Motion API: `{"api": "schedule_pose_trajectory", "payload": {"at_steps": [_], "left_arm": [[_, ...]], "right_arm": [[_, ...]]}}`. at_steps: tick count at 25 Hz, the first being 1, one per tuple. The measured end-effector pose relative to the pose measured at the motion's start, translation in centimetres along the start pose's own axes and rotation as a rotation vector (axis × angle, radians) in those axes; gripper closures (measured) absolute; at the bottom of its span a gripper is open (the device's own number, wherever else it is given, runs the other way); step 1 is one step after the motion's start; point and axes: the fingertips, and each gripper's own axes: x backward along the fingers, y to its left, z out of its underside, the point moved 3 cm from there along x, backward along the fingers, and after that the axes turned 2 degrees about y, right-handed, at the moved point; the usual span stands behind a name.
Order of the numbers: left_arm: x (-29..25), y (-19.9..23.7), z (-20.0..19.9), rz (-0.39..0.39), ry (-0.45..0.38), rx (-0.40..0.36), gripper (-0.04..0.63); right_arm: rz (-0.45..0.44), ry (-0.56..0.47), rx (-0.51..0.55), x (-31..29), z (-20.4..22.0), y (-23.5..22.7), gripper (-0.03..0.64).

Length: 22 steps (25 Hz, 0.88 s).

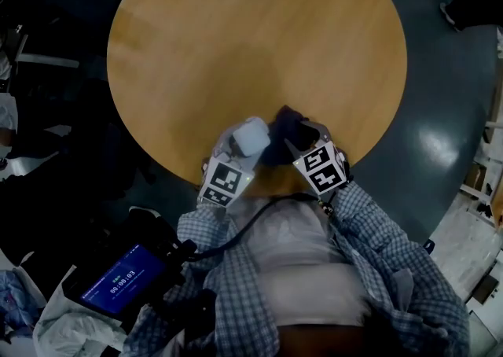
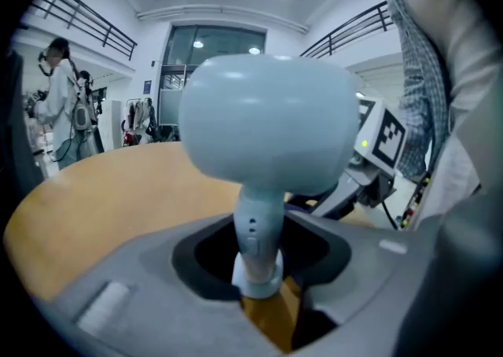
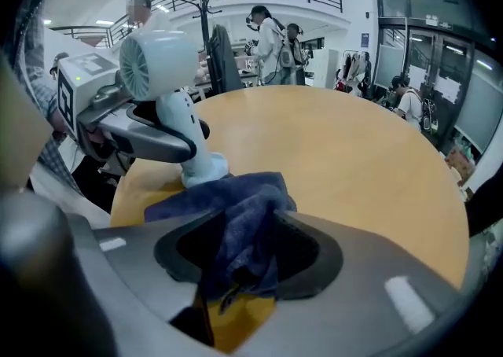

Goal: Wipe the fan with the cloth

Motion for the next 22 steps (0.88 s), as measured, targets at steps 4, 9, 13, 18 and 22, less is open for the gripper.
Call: {"api": "schedule_pose_trajectory", "payload": {"at_steps": [4, 9, 13, 18, 22], "left_arm": [[0.1, 1.2, -0.6, -0.037, -0.028, 0.062, 0.443], [0.6, 2.8, -1.9, -0.077, -0.092, 0.091, 0.443], [0.9, 4.4, -2.8, -0.111, -0.120, 0.080, 0.445], [0.5, 5.9, -3.8, -0.140, -0.118, 0.038, 0.445], [0.2, 6.1, -4.8, -0.160, -0.111, -0.016, 0.445]], "right_arm": [[-0.072, -0.013, -0.040, -1.7, 0.3, 0.2, 0.494], [-0.149, -0.071, -0.250, -1.7, -0.2, -1.1, 0.559], [-0.172, -0.230, -0.285, 0.8, -3.9, -2.8, 0.561], [-0.223, -0.521, -0.230, 7.5, -12.3, -3.9, 0.561], [-0.318, -0.745, -0.041, 15.5, -19.1, -0.9, 0.561]]}}
